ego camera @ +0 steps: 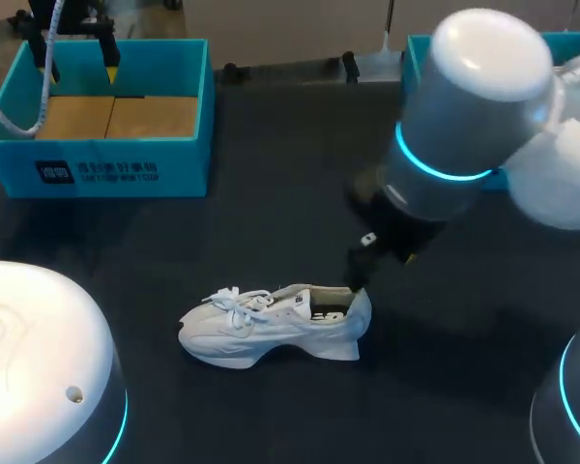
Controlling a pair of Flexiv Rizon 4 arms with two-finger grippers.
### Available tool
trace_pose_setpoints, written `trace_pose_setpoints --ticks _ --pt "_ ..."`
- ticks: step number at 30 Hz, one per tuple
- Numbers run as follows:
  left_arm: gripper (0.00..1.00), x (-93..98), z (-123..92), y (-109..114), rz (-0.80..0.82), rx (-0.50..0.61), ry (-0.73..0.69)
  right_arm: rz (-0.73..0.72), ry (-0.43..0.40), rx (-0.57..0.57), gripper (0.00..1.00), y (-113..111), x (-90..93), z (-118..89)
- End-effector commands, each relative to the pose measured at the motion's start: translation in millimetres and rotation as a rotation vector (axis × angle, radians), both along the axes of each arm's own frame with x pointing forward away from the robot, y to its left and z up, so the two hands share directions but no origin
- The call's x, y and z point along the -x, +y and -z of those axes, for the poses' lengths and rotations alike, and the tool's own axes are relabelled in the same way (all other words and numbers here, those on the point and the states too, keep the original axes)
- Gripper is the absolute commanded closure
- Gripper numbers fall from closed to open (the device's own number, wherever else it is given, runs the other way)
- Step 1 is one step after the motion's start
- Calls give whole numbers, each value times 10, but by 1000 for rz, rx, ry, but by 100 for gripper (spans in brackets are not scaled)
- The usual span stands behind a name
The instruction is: Take the shoe out of the shoebox, open the shoe tongue, remove and reinsert the insole, then place the shoe into the shoebox
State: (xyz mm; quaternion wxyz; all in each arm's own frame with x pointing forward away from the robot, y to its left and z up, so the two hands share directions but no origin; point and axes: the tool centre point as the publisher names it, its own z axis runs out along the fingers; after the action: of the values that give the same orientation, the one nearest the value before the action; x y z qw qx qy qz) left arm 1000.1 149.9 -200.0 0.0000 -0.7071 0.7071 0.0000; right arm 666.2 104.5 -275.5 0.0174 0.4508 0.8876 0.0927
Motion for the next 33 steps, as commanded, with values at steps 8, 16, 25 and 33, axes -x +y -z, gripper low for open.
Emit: trace_pose_setpoints --ticks 8,16,25,33 --pt "0 1 1 0 0 0 0 -833 -84 -1219 0 -487 46 187" --pt "0 1 1 0 0 0 0 -851 -126 -1186 0 -488 62 178" --pt "0 1 1 0 0 0 0 -826 -313 -1207 0 -825 89 566" --pt "0 1 1 0 0 0 0 -741 -466 -1198 0 -976 158 686"
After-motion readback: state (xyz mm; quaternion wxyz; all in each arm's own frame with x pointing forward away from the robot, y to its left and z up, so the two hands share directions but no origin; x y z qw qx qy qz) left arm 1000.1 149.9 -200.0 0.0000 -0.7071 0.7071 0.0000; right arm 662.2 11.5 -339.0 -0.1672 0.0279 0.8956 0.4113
